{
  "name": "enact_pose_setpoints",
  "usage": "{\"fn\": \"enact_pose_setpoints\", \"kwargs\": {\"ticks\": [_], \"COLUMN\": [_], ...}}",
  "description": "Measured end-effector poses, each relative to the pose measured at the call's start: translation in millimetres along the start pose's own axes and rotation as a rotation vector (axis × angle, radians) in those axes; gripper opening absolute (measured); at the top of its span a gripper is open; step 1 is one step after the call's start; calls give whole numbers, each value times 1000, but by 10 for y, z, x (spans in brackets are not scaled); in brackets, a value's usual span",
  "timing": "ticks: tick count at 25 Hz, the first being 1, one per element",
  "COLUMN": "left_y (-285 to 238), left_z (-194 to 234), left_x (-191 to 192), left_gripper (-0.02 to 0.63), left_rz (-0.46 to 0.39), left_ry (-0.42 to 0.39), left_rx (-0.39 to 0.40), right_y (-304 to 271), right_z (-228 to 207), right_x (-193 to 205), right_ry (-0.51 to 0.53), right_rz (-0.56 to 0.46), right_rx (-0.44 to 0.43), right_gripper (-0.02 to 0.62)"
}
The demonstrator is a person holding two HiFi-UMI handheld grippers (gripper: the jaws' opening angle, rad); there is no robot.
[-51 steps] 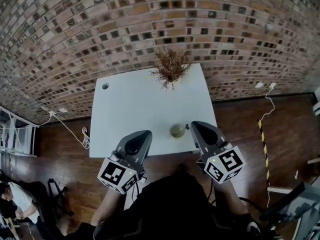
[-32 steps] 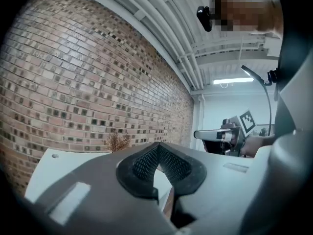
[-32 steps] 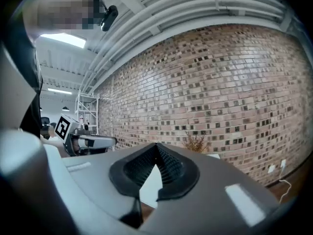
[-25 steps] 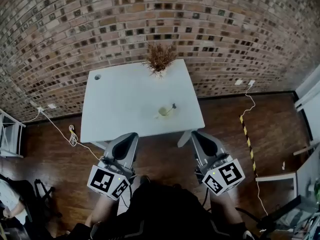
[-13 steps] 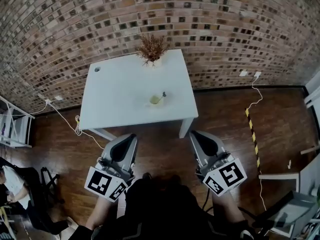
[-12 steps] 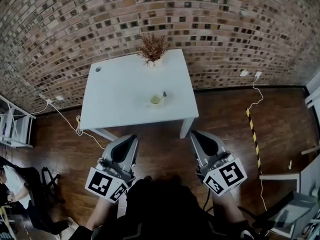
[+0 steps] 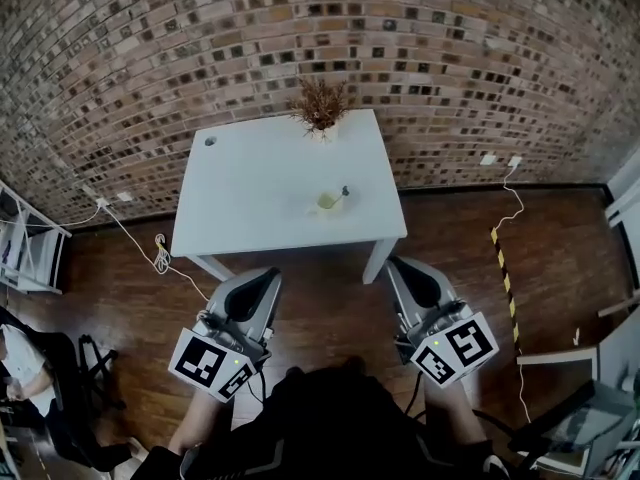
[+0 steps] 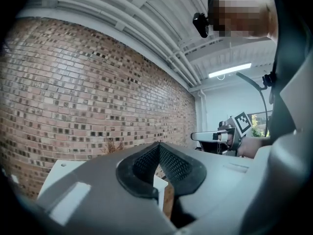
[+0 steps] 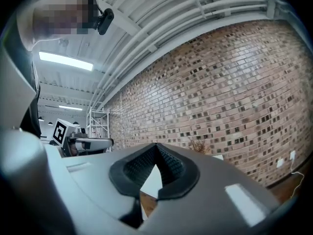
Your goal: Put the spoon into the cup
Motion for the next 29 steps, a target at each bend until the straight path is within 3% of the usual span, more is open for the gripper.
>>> {"fn": "enact_pose_setpoints", "kwargs": {"ticks": [3, 14, 29], "left_y": [185, 482, 465], "left_z": [138, 329, 220], "left_x": [45, 139, 173], "left_gripper": [-6, -6, -6], "left_rz": [4, 6, 5], "left_ry": [36, 55, 62], "left_rx": [-17, -2, -2], "right_y": [-53, -79, -15], "right_z": [173, 471, 420], "right_x": [-10, 32, 8], "right_ry": [8, 15, 26], "right_rz": [15, 41, 46], "right_rx": [-3, 36, 41], "right_gripper": [6, 6, 6]}}
Point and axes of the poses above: the fingertips, and each gripper's own axes: y backward along the fingers, z to its left, x out of its underside, the point moved 7 cm from there along y, backward along the fingers, and after that the axes turned 14 degrees about y, right-handed, at the moved point
